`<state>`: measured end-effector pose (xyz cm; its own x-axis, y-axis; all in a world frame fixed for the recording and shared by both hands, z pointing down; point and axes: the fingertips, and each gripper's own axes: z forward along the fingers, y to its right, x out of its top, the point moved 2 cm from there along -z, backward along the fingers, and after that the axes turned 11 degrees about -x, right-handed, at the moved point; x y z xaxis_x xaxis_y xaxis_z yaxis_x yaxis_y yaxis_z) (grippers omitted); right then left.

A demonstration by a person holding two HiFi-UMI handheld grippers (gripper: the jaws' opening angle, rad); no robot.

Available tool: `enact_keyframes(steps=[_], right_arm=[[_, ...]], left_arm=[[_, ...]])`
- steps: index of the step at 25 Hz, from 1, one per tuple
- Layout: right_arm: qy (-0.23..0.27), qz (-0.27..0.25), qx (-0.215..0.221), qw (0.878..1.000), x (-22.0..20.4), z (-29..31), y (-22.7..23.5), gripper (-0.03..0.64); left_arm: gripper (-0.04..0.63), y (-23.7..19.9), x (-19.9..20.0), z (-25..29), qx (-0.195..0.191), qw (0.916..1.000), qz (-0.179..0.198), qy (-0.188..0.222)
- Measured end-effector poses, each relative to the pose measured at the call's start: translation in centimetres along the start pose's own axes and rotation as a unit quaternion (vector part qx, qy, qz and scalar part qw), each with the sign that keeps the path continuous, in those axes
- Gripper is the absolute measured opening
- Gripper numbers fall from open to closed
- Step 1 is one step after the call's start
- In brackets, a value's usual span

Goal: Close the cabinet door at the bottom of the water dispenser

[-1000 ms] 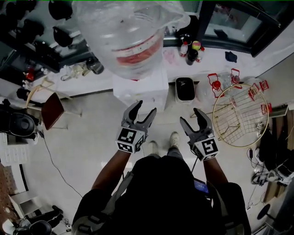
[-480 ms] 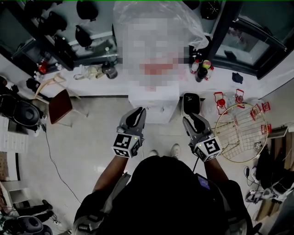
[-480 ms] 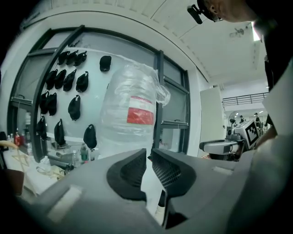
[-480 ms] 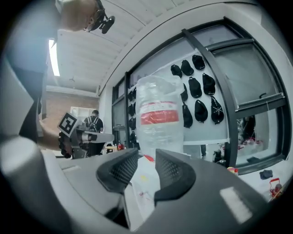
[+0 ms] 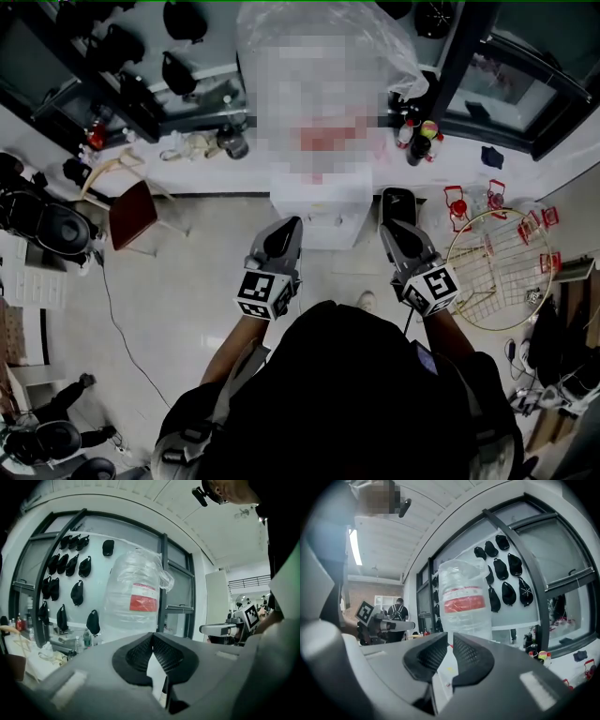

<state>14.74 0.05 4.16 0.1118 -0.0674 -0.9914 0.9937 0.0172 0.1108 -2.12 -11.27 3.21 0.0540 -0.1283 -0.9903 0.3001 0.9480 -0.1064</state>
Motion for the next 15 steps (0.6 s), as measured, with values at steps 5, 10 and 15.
enact_keyframes(steps=[5, 10, 15], right_arm=[[0.000, -0.002, 0.005, 1.000, -0.2, 0.7, 0.4, 0.005], [0.002, 0.002, 0.014, 1.000, -0.1, 1.1, 1.0, 0.005], [0.003, 0.010, 0.021, 1.000, 0.2, 1.3, 1.0, 0.005]], left_arm=[[0.008, -0.1, -0.1, 0.5, 0.003, 1.0000, 0.005, 0.000], [0.008, 0.0, 0.2, 1.4, 0.005, 1.0000, 0.004, 0.008], [0.008, 0.3, 0.5, 1.8, 0.001, 0.9999, -0.001, 0.014]])
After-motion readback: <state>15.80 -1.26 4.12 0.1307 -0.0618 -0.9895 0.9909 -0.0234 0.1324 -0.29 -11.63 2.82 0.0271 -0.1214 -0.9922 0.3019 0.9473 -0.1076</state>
